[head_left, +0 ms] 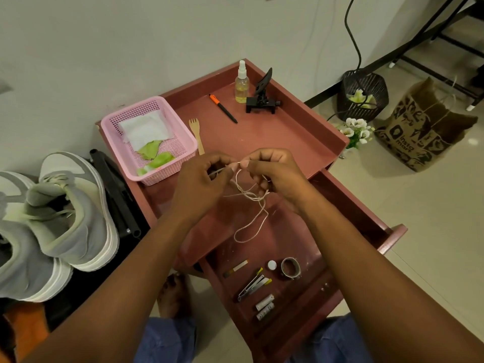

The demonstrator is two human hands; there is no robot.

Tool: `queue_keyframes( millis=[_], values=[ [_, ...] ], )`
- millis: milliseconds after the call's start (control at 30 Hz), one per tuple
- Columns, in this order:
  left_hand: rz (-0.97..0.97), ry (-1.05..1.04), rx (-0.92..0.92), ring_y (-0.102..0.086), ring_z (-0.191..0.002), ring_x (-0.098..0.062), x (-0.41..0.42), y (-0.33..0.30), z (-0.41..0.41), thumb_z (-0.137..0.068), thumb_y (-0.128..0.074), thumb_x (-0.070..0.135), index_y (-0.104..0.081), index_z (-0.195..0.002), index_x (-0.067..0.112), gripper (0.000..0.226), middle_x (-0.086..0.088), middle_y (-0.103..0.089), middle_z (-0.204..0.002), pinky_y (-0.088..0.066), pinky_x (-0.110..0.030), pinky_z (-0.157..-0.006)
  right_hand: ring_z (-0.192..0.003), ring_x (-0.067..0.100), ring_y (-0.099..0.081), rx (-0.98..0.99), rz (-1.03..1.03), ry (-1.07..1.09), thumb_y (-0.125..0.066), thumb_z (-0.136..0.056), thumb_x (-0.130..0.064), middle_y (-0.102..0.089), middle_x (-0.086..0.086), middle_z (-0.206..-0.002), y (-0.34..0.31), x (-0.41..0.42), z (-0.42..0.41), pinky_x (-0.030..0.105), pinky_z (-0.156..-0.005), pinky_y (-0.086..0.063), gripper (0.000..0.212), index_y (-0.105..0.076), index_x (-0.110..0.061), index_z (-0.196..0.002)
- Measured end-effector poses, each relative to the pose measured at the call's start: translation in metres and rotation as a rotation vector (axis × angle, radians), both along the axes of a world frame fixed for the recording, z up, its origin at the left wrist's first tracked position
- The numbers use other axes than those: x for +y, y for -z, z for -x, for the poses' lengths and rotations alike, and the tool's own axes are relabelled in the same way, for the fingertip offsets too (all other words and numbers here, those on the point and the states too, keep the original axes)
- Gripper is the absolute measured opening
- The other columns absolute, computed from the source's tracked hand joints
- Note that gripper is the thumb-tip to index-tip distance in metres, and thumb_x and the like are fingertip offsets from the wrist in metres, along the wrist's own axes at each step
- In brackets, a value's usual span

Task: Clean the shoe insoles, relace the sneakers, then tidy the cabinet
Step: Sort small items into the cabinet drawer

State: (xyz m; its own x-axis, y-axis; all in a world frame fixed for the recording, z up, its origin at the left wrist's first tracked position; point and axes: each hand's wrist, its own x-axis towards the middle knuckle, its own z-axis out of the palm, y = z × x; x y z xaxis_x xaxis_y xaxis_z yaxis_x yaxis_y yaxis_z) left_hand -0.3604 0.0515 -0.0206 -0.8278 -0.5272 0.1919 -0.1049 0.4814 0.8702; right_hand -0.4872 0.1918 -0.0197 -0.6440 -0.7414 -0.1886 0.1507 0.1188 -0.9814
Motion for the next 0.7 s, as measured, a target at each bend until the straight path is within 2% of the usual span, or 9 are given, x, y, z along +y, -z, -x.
queue_keyframes(
  millis=[67, 133, 267, 367, 533, 633, 700],
  values=[
    [0.078, -0.044, 0.018, -0.066, -0.072, -0.006, -0.004, -0.003, -0.001, -0.096, -0.071, 0.018, -0.078, -0.094, 0.018, 0.007, 0.009, -0.072, -0.079, -0.049, -0.020, -0.065, -0.046, 0.013, -0.043, 0.053, -0.038, -0.054, -0.076, -0.091, -0.014, -0.056, 0.002, -0.058, -0.002, 0.002, 0.005, 0.025, -0.045, -0.037, 0.015, -0.074, 0.000, -0.095],
    [0.092, -0.091, 0.049, -0.060, -0.068, -0.002, -0.008, -0.005, -0.001, -0.098, -0.070, 0.021, -0.076, -0.096, 0.017, 0.008, 0.012, -0.069, -0.077, -0.043, -0.015, -0.065, -0.044, 0.013, -0.041, 0.100, -0.089, -0.124, -0.077, -0.091, -0.017, -0.055, 0.002, -0.057, -0.005, 0.007, 0.010, 0.024, -0.043, -0.035, 0.017, -0.074, -0.001, -0.091],
    [-0.011, -0.258, 0.151, -0.057, -0.064, -0.007, -0.021, -0.009, 0.001, -0.101, -0.064, 0.025, -0.073, -0.099, 0.014, 0.014, -0.004, -0.069, -0.077, -0.047, -0.024, -0.064, -0.040, 0.013, -0.037, 0.110, -0.160, -0.198, -0.075, -0.092, -0.023, -0.052, 0.003, -0.052, -0.004, 0.018, 0.022, 0.023, -0.043, -0.033, 0.025, -0.071, -0.004, -0.076],
    [-0.025, -0.326, 0.196, -0.059, -0.070, -0.025, -0.026, -0.009, 0.001, -0.102, -0.062, 0.024, -0.073, -0.100, 0.013, 0.016, -0.016, -0.070, -0.084, -0.048, -0.027, -0.066, -0.037, 0.014, -0.032, -0.036, -0.073, -0.176, -0.071, -0.094, -0.025, -0.047, 0.006, -0.049, -0.001, 0.024, 0.029, 0.023, -0.043, -0.028, 0.030, -0.069, 0.000, -0.077],
    [-0.054, -0.305, 0.160, -0.063, -0.068, -0.011, -0.024, -0.005, 0.002, -0.101, -0.063, 0.023, -0.073, -0.099, 0.013, 0.014, -0.008, -0.070, -0.078, -0.054, -0.031, -0.067, -0.041, 0.010, -0.031, -0.203, 0.099, -0.213, -0.058, -0.096, -0.017, -0.047, 0.007, -0.058, -0.006, 0.024, 0.032, 0.025, -0.045, -0.019, 0.024, -0.071, 0.001, -0.089],
    [-0.084, -0.247, 0.088, -0.070, -0.071, -0.024, -0.023, 0.000, 0.001, -0.098, -0.064, 0.017, -0.073, -0.106, 0.019, 0.012, -0.004, -0.072, -0.077, -0.057, -0.037, -0.070, -0.045, 0.010, -0.032, -0.278, 0.160, -0.222, -0.054, -0.096, -0.016, -0.048, 0.006, -0.062, -0.008, 0.020, 0.031, 0.026, -0.046, -0.020, 0.024, -0.073, -0.001, -0.093],
    [-0.069, -0.190, 0.026, -0.068, -0.072, -0.023, -0.021, 0.004, 0.000, -0.095, -0.067, 0.016, -0.071, -0.114, 0.025, 0.021, -0.002, -0.072, -0.077, -0.056, -0.037, -0.071, -0.048, 0.010, -0.032, -0.315, 0.186, -0.239, -0.053, -0.097, -0.018, -0.047, 0.006, -0.065, -0.010, 0.018, 0.029, 0.027, -0.047, -0.020, 0.025, -0.072, -0.003, -0.095]
  ],
)
